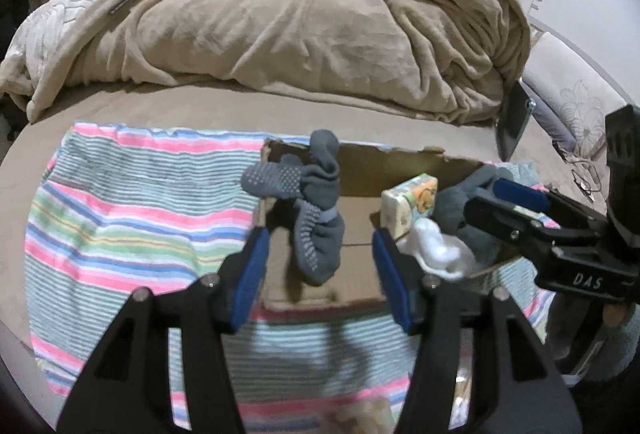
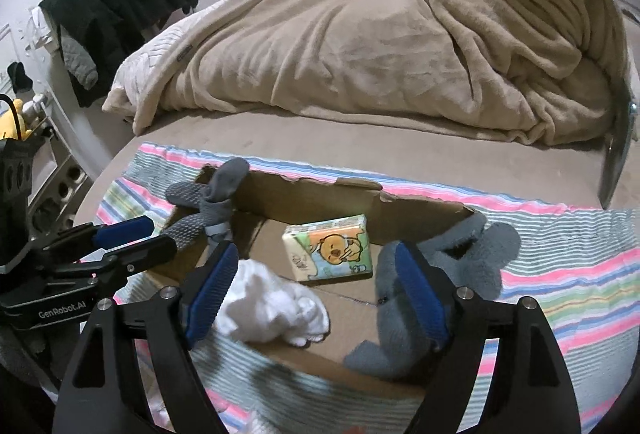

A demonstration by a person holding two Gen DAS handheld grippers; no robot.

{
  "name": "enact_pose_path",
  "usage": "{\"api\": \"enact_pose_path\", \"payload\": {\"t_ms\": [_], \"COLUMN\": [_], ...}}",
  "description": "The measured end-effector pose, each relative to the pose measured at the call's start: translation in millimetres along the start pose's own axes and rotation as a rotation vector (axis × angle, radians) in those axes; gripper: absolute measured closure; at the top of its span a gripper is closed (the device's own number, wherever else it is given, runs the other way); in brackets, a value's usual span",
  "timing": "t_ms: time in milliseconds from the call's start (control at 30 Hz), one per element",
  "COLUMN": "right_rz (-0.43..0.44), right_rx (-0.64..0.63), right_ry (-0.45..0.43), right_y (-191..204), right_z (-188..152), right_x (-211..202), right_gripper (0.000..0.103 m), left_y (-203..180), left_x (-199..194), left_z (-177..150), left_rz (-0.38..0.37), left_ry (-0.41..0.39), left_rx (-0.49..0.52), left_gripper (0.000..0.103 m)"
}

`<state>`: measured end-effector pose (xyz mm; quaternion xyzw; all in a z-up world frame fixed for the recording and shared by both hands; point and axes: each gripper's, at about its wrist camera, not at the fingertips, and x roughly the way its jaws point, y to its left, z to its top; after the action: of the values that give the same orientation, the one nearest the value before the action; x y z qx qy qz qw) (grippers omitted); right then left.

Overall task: Organize objects
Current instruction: 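Lower the grey socks and tissue pack into the box and release both, then grasp the clear snack bag with the left gripper while the right grasps the cotton swab bag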

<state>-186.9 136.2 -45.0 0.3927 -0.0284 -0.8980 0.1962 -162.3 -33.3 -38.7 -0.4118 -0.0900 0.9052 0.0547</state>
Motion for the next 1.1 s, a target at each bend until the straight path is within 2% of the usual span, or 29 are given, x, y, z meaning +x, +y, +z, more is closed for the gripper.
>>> {"api": "enact_pose_path", "payload": {"t_ms": [467, 1100], "right_rz": [-0.014, -0.018], "right_rx": [-0.002, 0.003], "right_ry": [-0.033, -0.016], "right_y": [14, 29], "right_z": [-20, -62], "right_x": [-54, -84], "right_gripper": [0.019, 0.019], "left_y": [-8, -21], "left_x": [-53, -81], "left_z": [-27, -68], "left_rz": [0.0, -0.018], "left_ry": [-0.03, -0.015], "left_rx": [0.009, 0.019], "left_gripper": [0.047, 0.047]}}
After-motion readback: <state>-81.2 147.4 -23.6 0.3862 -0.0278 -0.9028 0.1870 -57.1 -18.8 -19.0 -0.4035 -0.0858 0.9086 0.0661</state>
